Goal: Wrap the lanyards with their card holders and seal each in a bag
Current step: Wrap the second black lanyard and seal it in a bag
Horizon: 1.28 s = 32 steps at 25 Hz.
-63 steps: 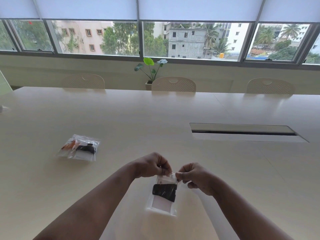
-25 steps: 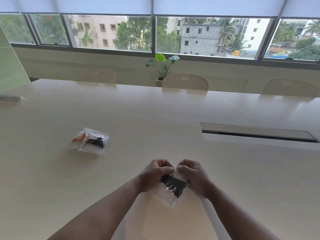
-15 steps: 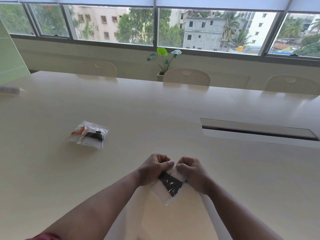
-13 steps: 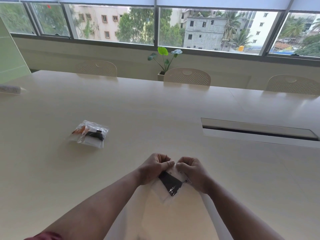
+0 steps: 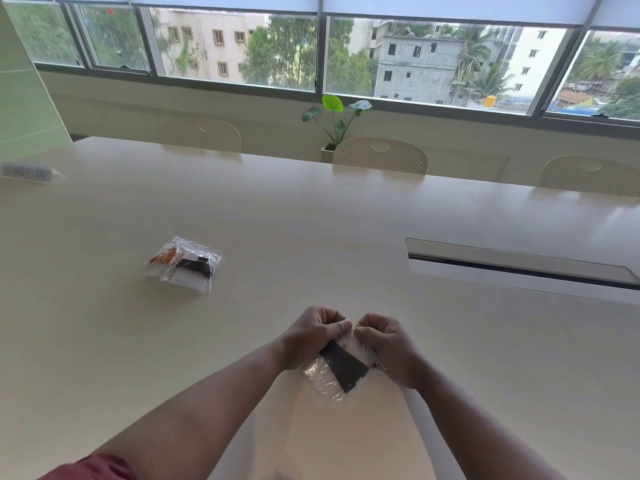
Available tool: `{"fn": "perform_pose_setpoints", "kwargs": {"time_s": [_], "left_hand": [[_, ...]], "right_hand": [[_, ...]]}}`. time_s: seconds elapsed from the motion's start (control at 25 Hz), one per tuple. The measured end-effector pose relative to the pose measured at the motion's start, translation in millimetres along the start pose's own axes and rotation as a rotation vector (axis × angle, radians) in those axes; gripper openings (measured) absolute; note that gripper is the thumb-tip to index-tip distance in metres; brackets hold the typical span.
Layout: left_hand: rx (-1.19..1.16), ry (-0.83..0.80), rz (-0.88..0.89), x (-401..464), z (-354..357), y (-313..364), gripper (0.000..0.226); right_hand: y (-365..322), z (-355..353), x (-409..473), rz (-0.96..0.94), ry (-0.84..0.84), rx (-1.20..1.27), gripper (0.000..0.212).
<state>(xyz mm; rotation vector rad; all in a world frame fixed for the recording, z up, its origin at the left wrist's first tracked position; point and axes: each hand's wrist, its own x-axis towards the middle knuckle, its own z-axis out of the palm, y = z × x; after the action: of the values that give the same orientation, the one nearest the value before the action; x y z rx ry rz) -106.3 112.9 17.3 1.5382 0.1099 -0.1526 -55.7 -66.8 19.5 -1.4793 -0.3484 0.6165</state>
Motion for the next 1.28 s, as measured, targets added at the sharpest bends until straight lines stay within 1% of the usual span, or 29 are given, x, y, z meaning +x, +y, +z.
{"fn": "perform_pose_setpoints", "kwargs": {"time_s": [0.16,0.28,0.36,0.52,0.64,0.72,0.84,1.0,1.16,1.28], "left_hand": [[0.003,-0.005,0.000,-1.8,1.2,-0.5,0.019],[0.037,0.015,-0.001,-2.5,2.3,0.9,0.028],[0.057,0.012,-0.001,-2.3,2.7,1.6,0.031],[0.059,-0.002,-0.011,-2.4,1.5,1.9,0.028],[0.027,-0.014,-0.025,-4.2,2.6,4.7,0.019],[-0.005,-0.007,-0.035,-5.1,3.4,7.1,0.017],[-0.009,0.010,-0.022,-5.1,3.5,6.5,0.016],[0.004,0.015,-0.007,-5.0,3.1,5.3,0.012],[0.026,0.025,-0.010,-5.2,2.6,7.8,0.014],[0.045,0.023,-0.007,-6.3,3.8,9.8,0.010]], "right_hand": [[-2.6,-2.4,-0.5,0.032,-0.040,0.025,0.024],[-6.1,-3.2,-1.4,0.037,-0.082,0.010,0.011],[-5.4,-3.7,-1.5,0.036,-0.071,-0.019,0.008],[2.0,-5.6,0.2,0.009,-0.038,-0.032,0.017],[2.4,-4.5,0.2,-0.005,-0.046,-0.031,0.014],[1.9,-4.9,0.5,-0.019,-0.050,-0.030,0.015],[3.1,-7.1,0.7,-0.017,-0.057,-0.032,0.024],[1.4,-5.3,-1.1,-0.029,-0.045,-0.046,0.015],[1.7,-3.6,-0.6,-0.029,-0.043,-0.075,0.015],[1.7,-2.6,-0.9,-0.033,-0.050,-0.089,0.014]]}}
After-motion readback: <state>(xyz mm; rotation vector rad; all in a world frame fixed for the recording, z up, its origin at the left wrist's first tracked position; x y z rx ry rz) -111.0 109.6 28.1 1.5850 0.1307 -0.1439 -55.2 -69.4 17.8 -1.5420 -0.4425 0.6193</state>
